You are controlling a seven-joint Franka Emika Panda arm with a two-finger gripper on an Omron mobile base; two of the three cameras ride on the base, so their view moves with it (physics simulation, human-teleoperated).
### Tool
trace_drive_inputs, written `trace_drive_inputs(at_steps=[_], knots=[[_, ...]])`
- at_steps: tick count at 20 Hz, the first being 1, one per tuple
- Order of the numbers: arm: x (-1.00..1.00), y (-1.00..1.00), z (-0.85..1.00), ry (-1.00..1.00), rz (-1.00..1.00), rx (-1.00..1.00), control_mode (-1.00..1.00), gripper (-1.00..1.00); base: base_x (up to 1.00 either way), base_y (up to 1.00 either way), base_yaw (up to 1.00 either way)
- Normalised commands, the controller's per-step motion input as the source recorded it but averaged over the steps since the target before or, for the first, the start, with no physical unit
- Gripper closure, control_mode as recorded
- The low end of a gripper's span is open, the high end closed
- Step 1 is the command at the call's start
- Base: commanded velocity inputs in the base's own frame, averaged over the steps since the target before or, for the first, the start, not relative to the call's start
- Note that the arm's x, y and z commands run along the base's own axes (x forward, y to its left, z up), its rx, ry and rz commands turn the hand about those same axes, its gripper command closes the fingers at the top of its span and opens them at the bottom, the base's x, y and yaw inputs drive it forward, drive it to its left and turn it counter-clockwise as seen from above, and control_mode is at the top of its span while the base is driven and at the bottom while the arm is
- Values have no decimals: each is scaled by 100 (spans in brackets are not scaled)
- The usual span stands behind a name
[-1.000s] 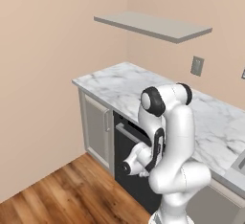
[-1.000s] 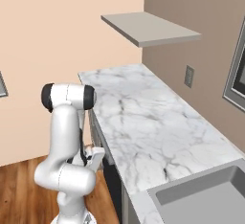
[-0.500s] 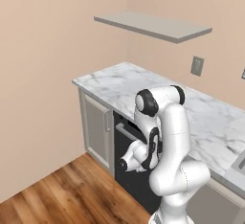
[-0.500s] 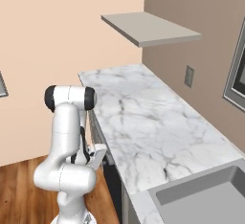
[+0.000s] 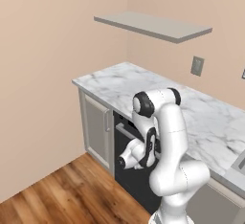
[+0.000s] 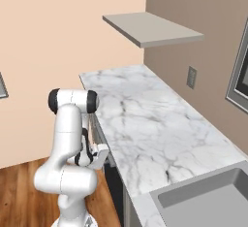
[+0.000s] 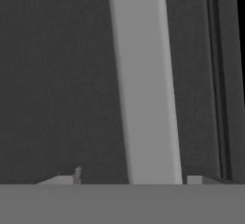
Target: Open the dishwasher door and pull out the top rack.
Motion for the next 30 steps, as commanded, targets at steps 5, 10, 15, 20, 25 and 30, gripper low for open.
trace_drive_inputs(at_steps=[5, 10, 15, 20, 25, 30], knots=[[-1, 0, -4, 1, 0, 0, -100, 100, 0, 0, 0], [-38, 1, -7, 1, 0, 2, -100, 100, 0, 0, 0], [-98, 21, -2, 13, 0, 5, -100, 100, 0, 0, 0], [-100, 39, 0, 5, 0, 11, -100, 100, 0, 0, 0], [-100, 66, -11, 13, 0, 12, -100, 100, 0, 0, 0], [-100, 85, -15, 19, 0, 17, -100, 100, 0, 0, 0]])
